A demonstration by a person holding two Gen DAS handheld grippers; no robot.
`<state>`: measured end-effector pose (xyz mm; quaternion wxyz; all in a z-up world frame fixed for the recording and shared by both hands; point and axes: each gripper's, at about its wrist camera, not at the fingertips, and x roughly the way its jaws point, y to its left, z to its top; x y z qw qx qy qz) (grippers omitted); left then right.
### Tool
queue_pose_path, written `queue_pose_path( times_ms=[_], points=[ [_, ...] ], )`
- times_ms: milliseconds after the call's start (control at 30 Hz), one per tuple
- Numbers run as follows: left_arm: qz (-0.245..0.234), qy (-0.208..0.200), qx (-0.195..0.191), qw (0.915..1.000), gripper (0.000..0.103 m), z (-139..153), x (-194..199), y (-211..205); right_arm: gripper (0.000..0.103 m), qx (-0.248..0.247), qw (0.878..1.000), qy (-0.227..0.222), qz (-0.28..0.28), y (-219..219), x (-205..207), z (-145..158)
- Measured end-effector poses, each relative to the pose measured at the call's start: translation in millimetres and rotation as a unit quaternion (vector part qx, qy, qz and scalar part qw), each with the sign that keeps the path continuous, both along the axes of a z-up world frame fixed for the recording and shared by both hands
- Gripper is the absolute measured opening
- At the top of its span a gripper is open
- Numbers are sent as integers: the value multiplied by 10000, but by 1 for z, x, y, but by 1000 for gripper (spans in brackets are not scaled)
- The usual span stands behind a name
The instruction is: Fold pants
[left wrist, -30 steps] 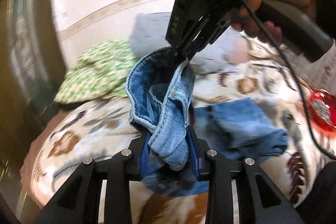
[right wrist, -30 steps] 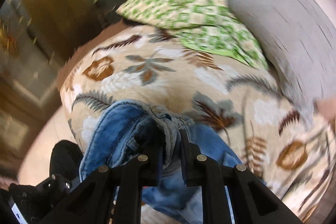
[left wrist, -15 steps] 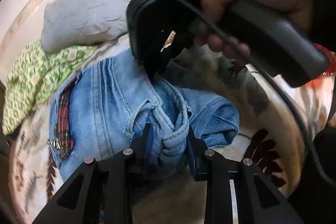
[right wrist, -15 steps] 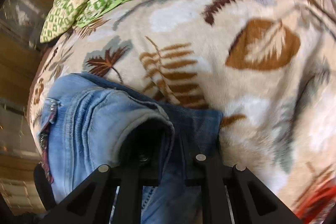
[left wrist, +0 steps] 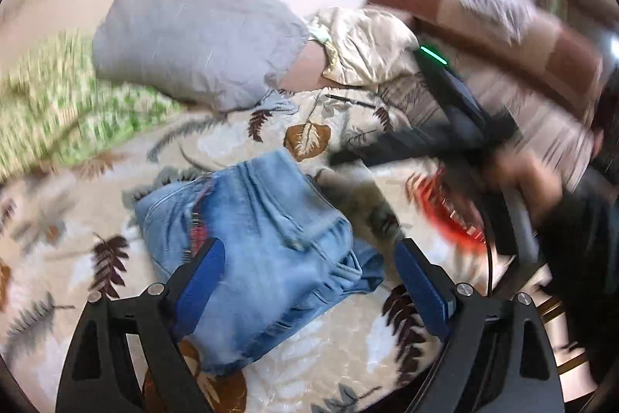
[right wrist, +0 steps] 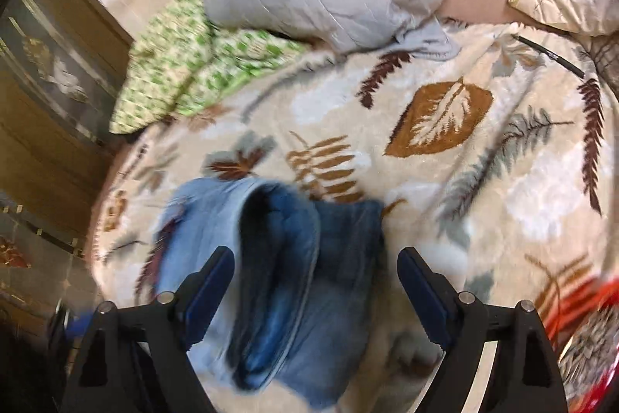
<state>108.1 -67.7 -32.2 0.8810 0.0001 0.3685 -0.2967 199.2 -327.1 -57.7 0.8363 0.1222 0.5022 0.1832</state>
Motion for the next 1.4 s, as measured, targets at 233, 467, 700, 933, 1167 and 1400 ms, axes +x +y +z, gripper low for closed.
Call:
queue_pose_path(
  times_ms=[233,467,700,933,1167,1400],
  points=[
    [-72,1035,-126,9945,90,9,65,1,89,656,9955,-639,-234,0,-94,-7],
    [-554,1434,1029,9827,90,-25,118,-63,89,384,9863,-1591,200,48,-140,-16],
    [-591,1709,1629,9699,88,-48,140,-94,78,966,9882,-1186,-43,59,-103,-47],
    [-548,1553,2164,9623,30,-58,140,-91,25,1165,9894,-817,-296,55,-97,-66],
    [-732,1164,1222,9829,23,10,119,-82,23,1235,9780,-1671,-210,48,-118,-7],
    [-703,1533,2221,9603,31,-54,131,-147,26,1033,9876,-763,-901,16,-110,-53]
  ],
)
